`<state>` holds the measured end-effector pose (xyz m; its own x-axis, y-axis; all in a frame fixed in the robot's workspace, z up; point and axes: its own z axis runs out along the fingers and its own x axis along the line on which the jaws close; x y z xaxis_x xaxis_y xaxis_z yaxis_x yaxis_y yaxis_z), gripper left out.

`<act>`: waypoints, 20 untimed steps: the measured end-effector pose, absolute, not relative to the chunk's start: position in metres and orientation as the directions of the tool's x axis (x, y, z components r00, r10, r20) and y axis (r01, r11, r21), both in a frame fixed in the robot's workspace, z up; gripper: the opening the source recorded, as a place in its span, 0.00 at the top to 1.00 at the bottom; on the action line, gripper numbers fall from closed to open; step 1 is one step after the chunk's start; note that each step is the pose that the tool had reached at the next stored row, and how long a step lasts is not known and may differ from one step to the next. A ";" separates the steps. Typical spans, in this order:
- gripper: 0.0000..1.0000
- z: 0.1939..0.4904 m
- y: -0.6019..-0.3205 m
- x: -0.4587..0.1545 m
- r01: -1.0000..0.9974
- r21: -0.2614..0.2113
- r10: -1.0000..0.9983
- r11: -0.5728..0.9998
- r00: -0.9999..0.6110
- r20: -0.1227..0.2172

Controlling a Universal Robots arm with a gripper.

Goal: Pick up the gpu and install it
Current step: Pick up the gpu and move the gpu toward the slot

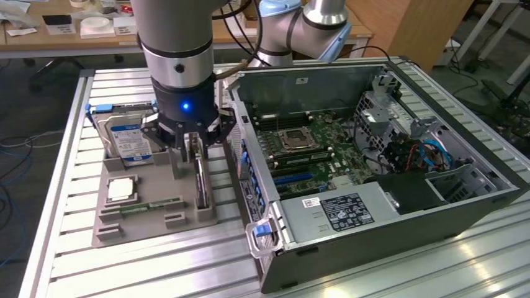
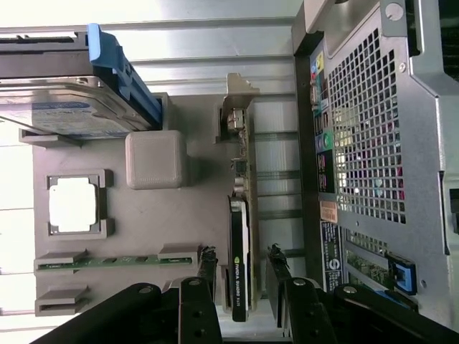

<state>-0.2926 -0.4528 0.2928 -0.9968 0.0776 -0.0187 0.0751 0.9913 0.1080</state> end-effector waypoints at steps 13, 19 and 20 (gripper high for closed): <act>0.58 0.284 -0.453 -0.292 0.075 0.108 0.078 0.991 -0.997 -0.019; 0.58 0.278 -0.453 -0.292 0.075 0.108 0.078 0.991 -0.997 -0.018; 0.58 0.277 -0.453 -0.292 0.075 0.108 0.078 0.991 -0.997 -0.018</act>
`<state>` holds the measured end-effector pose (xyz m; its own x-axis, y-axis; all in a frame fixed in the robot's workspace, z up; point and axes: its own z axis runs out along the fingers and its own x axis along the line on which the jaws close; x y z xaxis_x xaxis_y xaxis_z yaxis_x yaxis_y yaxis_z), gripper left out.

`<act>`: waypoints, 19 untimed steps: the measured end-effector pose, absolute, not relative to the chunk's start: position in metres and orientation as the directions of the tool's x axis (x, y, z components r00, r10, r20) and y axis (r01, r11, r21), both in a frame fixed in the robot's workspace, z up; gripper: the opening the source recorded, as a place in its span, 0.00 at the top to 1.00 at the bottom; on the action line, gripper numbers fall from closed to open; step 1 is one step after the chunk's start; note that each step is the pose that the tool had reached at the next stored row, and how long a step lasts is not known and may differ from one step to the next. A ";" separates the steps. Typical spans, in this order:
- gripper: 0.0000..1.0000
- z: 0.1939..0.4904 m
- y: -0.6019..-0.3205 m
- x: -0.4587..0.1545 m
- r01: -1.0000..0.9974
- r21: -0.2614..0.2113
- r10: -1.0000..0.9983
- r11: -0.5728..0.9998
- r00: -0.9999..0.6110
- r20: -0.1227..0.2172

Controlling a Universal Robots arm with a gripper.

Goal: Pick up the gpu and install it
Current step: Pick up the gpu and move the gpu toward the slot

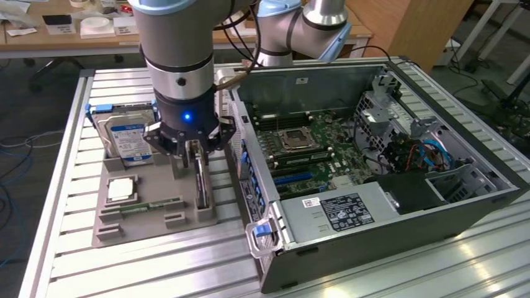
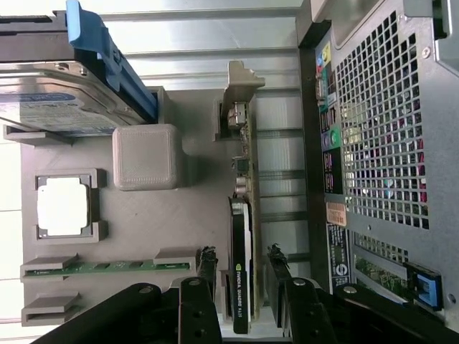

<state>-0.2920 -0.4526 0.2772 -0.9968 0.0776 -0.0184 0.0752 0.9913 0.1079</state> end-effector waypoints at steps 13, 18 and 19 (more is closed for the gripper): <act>0.58 0.264 -0.453 -0.290 0.075 0.108 0.078 0.991 -0.997 -0.018; 0.58 0.261 -0.453 -0.290 0.075 0.108 0.078 0.991 -0.997 -0.018; 0.58 0.261 -0.453 -0.290 0.075 0.108 0.078 0.991 -0.997 -0.018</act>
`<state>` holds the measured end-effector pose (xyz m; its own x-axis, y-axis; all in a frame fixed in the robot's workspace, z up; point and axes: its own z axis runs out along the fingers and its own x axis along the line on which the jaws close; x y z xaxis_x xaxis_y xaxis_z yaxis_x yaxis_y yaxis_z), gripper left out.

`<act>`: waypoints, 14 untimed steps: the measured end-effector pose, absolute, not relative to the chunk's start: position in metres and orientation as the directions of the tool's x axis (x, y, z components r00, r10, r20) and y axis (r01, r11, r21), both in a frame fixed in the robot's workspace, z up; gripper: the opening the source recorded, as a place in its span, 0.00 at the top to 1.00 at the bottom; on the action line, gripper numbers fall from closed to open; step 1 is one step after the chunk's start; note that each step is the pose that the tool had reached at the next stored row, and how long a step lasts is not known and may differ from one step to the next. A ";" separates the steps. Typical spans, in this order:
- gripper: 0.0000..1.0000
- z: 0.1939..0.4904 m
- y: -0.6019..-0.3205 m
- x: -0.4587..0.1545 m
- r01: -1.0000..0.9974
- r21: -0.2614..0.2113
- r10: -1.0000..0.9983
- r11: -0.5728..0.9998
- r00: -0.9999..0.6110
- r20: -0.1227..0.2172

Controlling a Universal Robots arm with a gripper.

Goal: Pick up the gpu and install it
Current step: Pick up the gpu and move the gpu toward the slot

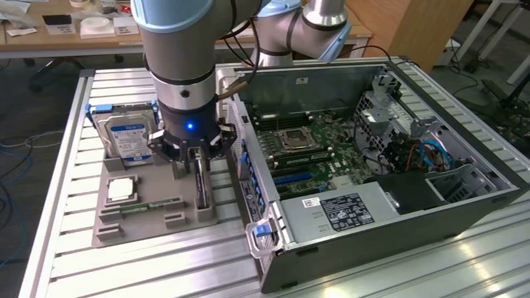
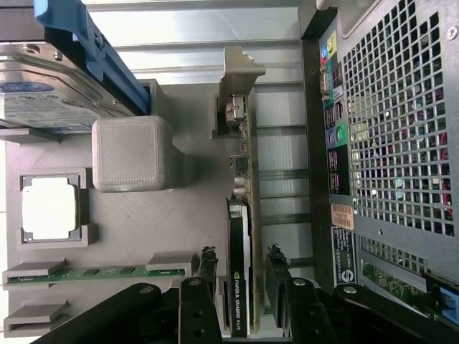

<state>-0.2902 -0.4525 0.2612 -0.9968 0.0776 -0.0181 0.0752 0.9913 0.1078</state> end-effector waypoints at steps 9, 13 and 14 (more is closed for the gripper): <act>0.58 0.254 -0.452 -0.290 0.075 0.108 0.078 0.991 -0.997 -0.018; 0.58 0.252 -0.449 -0.290 0.075 0.108 0.078 0.991 -0.997 -0.018; 0.58 0.251 -0.449 -0.290 0.075 0.108 0.077 0.991 -0.997 -0.018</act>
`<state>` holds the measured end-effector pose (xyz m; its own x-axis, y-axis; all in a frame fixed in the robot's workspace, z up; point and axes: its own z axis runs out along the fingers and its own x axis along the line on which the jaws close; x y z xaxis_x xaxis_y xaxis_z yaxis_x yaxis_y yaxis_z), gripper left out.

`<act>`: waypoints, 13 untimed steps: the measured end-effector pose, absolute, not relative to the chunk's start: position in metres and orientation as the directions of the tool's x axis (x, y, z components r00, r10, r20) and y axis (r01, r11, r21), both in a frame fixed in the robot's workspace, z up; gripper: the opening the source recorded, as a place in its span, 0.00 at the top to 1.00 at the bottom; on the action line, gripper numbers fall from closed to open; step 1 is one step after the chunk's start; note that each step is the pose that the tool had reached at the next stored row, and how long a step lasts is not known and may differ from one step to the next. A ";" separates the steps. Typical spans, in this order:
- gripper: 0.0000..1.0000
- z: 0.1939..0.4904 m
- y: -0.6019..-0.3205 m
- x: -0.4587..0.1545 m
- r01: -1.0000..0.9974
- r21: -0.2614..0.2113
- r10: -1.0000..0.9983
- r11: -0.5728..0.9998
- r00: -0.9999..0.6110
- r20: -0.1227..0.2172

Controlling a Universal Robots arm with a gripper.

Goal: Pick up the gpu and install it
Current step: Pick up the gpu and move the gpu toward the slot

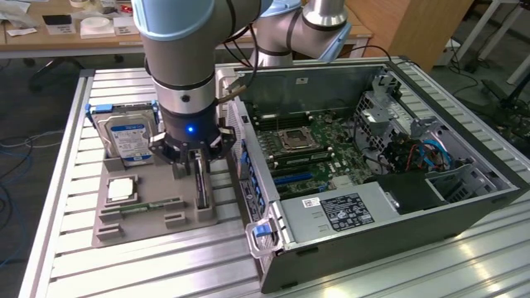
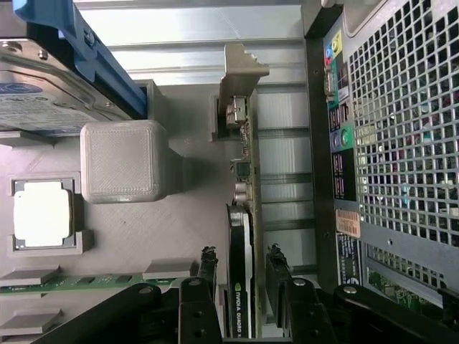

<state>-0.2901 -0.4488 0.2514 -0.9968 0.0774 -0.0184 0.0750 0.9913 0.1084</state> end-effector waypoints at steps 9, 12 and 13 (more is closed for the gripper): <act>0.58 0.239 -0.447 -0.290 0.075 0.108 0.078 0.991 -0.997 -0.018; 0.58 0.236 -0.446 -0.290 0.075 0.108 0.078 0.991 -0.997 -0.018; 0.58 0.236 -0.446 -0.290 0.075 0.108 0.078 0.991 -0.997 -0.018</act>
